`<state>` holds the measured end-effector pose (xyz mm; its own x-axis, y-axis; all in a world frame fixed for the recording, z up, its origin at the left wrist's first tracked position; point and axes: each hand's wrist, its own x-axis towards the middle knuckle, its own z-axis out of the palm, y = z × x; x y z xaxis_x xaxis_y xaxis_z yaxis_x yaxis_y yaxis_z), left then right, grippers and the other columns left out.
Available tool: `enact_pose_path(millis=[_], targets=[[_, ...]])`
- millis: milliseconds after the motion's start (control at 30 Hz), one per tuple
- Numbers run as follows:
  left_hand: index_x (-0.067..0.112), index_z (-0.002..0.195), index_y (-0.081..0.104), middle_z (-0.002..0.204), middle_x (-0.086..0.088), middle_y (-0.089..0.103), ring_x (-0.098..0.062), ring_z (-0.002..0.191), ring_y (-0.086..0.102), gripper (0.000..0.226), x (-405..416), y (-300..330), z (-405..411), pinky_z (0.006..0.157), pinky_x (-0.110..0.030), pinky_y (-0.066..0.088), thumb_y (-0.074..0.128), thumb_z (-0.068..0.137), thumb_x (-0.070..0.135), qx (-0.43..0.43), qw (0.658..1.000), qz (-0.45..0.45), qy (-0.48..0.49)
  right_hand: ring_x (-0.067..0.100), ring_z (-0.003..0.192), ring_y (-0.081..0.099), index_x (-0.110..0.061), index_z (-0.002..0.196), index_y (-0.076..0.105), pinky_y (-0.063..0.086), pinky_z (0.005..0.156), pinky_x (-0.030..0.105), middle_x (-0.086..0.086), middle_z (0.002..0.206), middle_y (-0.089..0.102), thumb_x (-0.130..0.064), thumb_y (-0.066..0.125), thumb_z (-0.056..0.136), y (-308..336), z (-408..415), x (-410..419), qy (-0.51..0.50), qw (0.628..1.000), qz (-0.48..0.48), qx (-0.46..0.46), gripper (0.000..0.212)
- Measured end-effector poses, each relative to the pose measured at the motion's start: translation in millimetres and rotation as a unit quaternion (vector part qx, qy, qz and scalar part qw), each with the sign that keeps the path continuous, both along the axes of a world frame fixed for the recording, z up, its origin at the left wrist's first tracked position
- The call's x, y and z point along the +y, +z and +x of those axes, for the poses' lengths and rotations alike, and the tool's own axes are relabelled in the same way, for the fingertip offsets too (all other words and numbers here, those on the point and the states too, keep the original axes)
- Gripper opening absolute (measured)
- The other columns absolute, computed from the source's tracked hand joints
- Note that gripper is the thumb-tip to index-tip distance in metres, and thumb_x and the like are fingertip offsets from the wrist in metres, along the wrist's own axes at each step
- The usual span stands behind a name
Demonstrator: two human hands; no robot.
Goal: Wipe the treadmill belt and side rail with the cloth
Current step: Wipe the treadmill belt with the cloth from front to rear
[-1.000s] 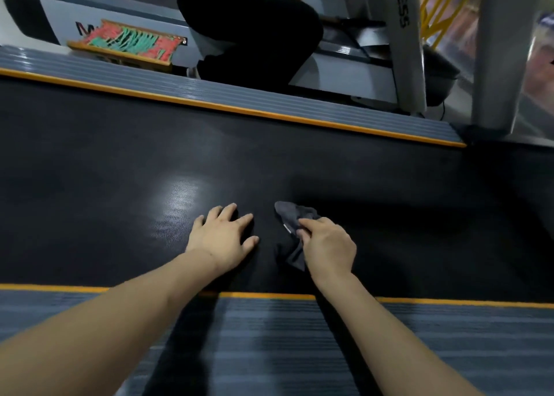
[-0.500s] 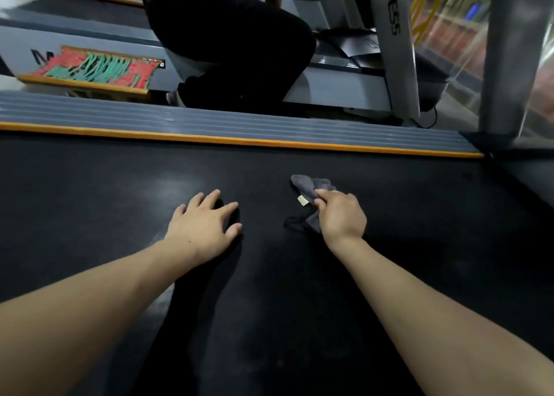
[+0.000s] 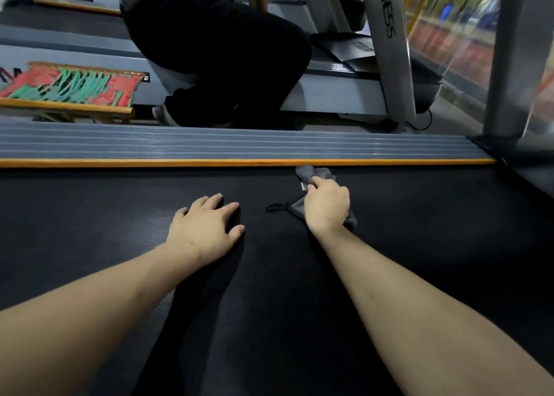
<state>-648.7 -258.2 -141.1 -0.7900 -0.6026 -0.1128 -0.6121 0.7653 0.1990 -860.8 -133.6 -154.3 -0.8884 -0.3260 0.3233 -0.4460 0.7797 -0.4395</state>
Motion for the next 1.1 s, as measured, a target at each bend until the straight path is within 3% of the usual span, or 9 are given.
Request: enact_pose_path(millis=[67, 200, 333, 500, 667, 767, 933, 1033, 1100], targets=[[0.044, 0.152, 0.032, 0.165, 0.006, 0.022, -0.02, 0.153, 0.016, 0.064, -12.5, 2.0, 10.8, 0.121, -0.047, 0.022, 0.037, 0.094, 0.07, 0.0, 1.0, 0.01, 0.024, 0.03, 0.101, 0.054, -0.026, 0.109, 0.072, 0.039, 0.081, 0.035, 0.004, 0.107, 0.069, -0.032, 0.051, 0.097, 1.1, 23.4, -23.2, 0.037, 0.999, 0.016, 0.001, 0.024], [0.044, 0.149, 0.037, 0.165, 0.008, 0.025, -0.017, 0.152, 0.021, 0.067, -27.5, 1.1, 37.5, 0.12, -0.048, 0.026, 0.043, 0.09, 0.074, -0.015, 0.999, 0.0, 0.039, 0.028, 0.099, 0.055, -0.026, 0.105, 0.072, 0.042, 0.084, 0.035, 0.001, 0.104, 0.068, -0.026, 0.051, 0.098, 0.6, 92.5, -76.3, 0.232, 0.971, 0.05, 0.02, 0.022], [0.051, 0.152, 0.026, 0.168, 0.008, 0.014, -0.02, 0.155, 0.011, 0.083, -45.8, 6.0, 65.1, 0.12, -0.056, 0.023, 0.041, 0.079, 0.088, -0.061, 0.994, 0.024, 0.087, 0.027, 0.105, 0.051, -0.03, 0.115, 0.072, 0.049, 0.089, 0.042, 0.0, 0.113, 0.066, -0.029, 0.06, 0.094, -8.4, 93.9, -79.2, 0.308, 0.951, 0.003, -0.009, 0.024], [0.058, 0.153, 0.008, 0.169, 0.012, -0.004, -0.025, 0.156, 0.001, 0.127, -76.4, 11.3, 78.1, 0.117, -0.063, 0.026, 0.025, 0.038, 0.108, -0.136, 0.985, 0.088, 0.062, 0.03, 0.114, 0.055, -0.027, 0.117, 0.07, 0.046, 0.094, 0.038, 0.007, 0.117, 0.062, -0.03, 0.059, 0.093, -5.2, -1.8, -4.3, 0.158, 0.986, 0.051, -0.006, 0.026], [0.055, 0.154, 0.006, 0.168, 0.012, -0.01, -0.026, 0.155, -0.007, 0.096, -67.9, 10.2, 74.1, 0.112, -0.074, 0.019, 0.05, 0.075, 0.087, -0.126, 0.987, 0.078, 0.068, 0.033, 0.107, 0.052, -0.023, 0.125, 0.061, 0.042, 0.089, 0.04, 0.012, 0.112, 0.064, -0.028, 0.059, 0.095, -2.1, 12.3, -10.9, 0.025, 0.999, 0.043, 0.005, 0.03], [0.054, 0.155, 0.006, 0.168, 0.011, -0.01, -0.026, 0.155, -0.009, 0.092, -64.6, 11.9, 73.6, 0.112, -0.076, 0.016, 0.052, 0.08, 0.082, -0.127, 0.986, 0.086, 0.064, 0.032, 0.109, 0.051, -0.019, 0.128, 0.055, 0.043, 0.091, 0.041, 0.01, 0.112, 0.063, -0.033, 0.064, 0.092, -4.6, 66.2, -65.9, 0.092, 0.996, 0.002, -0.01, 0.039], [0.053, 0.156, 0.008, 0.168, 0.012, -0.011, -0.025, 0.155, -0.011, 0.088, -62.6, 14.6, 75.0, 0.113, -0.076, 0.012, 0.054, 0.084, 0.077, -0.119, 0.986, 0.091, 0.069, 0.029, 0.118, 0.045, -0.016, 0.139, 0.055, 0.041, 0.101, 0.041, 0.008, 0.125, 0.059, -0.034, 0.056, 0.097, -8.0, 121.1, -116.4, 0.283, 0.958, 0.033, -0.015, 0.045], [0.053, 0.156, 0.007, 0.168, 0.011, -0.011, -0.025, 0.155, -0.012, 0.088, -63.0, 14.1, 76.0, 0.113, -0.077, 0.01, 0.053, 0.085, 0.076, -0.117, 0.985, 0.101, 0.071, 0.031, 0.111, 0.05, -0.017, 0.128, 0.062, 0.041, 0.094, 0.041, 0.01, 0.115, 0.06, -0.031, 0.055, 0.096, -0.5, 84.1, -90.7, 0.269, 0.96, 0.079, 0.021, 0.035], [0.051, 0.156, 0.006, 0.168, 0.01, -0.01, -0.025, 0.155, -0.012, 0.088, -64.6, 12.6, 75.8, 0.112, -0.077, 0.012, 0.052, 0.086, 0.076, -0.123, 0.986, 0.092, 0.069, 0.034, 0.106, 0.055, -0.016, 0.119, 0.065, 0.041, 0.091, 0.042, 0.013, 0.108, 0.061, -0.028, 0.056, 0.094, 0.7, 38.9, -57.1, 0.171, 0.981, 0.083, 0.043, 0.029]])
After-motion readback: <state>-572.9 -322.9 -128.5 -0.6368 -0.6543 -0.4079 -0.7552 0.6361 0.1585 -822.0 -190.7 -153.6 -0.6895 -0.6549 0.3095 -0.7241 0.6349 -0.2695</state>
